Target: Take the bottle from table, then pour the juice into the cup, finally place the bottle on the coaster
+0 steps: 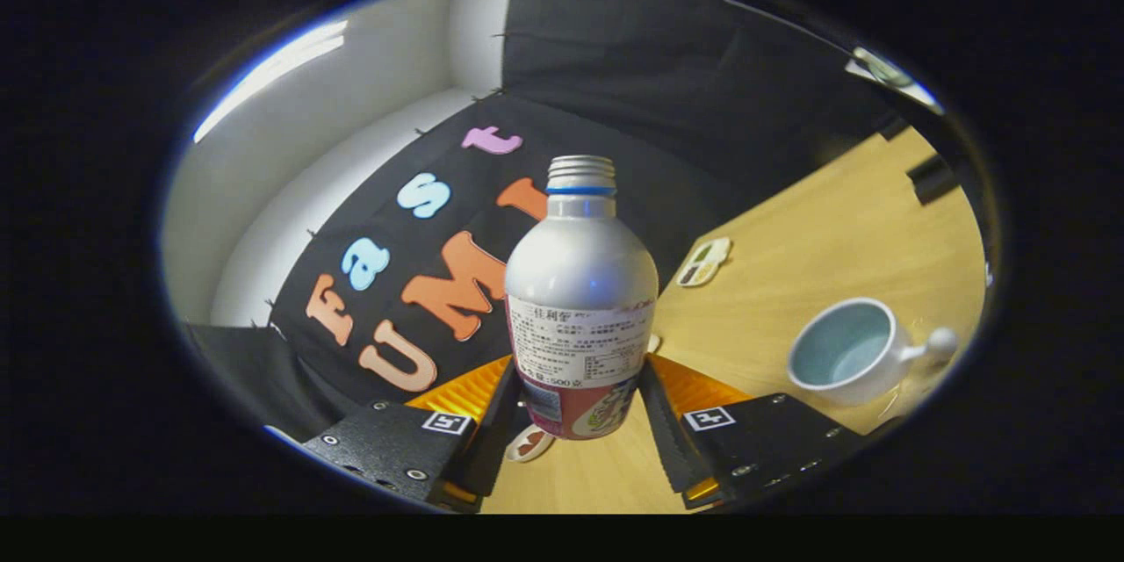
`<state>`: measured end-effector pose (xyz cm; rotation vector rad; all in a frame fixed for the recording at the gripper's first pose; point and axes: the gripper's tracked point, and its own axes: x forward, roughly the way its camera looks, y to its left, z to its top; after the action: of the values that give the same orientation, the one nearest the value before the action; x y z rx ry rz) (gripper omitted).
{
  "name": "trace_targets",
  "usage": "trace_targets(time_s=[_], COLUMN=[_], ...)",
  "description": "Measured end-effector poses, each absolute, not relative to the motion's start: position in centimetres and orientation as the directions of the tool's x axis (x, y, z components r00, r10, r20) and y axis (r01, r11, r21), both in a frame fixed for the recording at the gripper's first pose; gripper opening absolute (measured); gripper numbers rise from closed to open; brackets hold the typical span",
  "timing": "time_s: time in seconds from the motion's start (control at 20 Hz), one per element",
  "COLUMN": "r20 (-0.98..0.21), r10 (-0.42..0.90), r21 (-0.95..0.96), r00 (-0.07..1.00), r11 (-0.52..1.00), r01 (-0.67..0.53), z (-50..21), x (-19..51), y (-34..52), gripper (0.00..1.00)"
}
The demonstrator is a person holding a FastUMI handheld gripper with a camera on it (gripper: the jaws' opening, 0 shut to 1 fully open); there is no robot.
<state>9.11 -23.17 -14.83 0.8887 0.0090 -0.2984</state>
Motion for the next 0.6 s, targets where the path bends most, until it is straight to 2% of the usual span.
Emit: trace_targets(time_s=[0.2, 0.35, 0.6], r20=[-0.087, -0.081, -0.172], r10=[-0.253, -0.241, -0.191], r21=[0.511, 0.372, 0.12], r00=[0.964, 0.967, 0.966], r11=[0.819, 0.893, 0.97], r01=[0.261, 0.254, 0.213], z=[-13.3, -13.2, -16.7], x=[10.0, 10.9, 13.1], y=[-23.3, -22.4, -19.8], gripper=[0.73, 0.73, 0.73])
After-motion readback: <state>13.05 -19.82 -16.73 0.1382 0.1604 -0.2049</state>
